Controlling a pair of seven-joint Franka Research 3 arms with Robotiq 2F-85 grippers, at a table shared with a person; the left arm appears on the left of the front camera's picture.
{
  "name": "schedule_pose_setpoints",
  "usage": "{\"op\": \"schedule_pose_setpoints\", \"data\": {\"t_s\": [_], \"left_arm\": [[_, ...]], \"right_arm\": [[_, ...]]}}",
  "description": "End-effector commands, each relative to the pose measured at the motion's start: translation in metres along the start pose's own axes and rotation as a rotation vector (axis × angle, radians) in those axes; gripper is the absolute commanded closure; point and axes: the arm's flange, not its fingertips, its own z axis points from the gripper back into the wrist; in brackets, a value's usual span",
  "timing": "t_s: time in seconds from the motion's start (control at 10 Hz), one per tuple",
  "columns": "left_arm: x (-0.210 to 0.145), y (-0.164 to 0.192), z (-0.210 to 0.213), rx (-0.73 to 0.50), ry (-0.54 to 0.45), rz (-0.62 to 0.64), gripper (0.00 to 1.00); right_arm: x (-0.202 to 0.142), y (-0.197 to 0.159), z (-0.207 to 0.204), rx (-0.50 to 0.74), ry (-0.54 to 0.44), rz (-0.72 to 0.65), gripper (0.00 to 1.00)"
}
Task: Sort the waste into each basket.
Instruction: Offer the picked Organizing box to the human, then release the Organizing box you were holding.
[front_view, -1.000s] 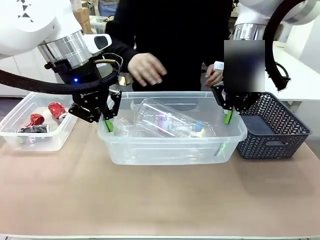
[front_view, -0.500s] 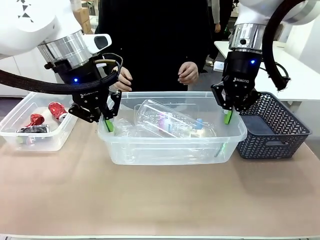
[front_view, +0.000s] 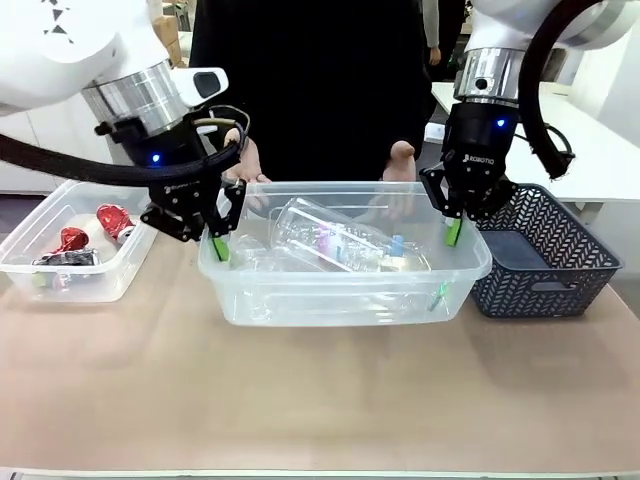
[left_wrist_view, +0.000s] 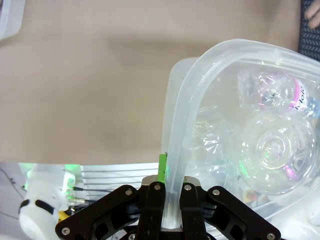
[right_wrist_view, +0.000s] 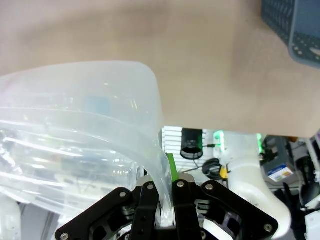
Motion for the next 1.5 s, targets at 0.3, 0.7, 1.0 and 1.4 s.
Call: {"op": "schedule_pose_setpoints", "data": {"t_s": [0.3, 0.7, 1.0, 1.4], "left_arm": [[0.149, -0.005, 0.023, 0.008, -0.051, -0.005, 0.96], [0.179, 0.013, 0.002, -0.028, -0.050, 0.083, 0.96], [0.179, 0.009, 0.000, 0.012, -0.010, 0.030, 0.96], [0.179, 0.009, 0.000, 0.012, -0.010, 0.030, 0.96]], "right_arm": [[0.131, 0.018, 0.081, 0.035, 0.042, -0.017, 0.96], [0.156, 0.010, 0.071, 0.056, 0.057, -0.048, 0.96], [0.159, 0.004, 0.063, 0.048, 0.028, -0.011, 0.96], [0.159, 0.004, 0.063, 0.048, 0.028, -0.011, 0.96]]}}
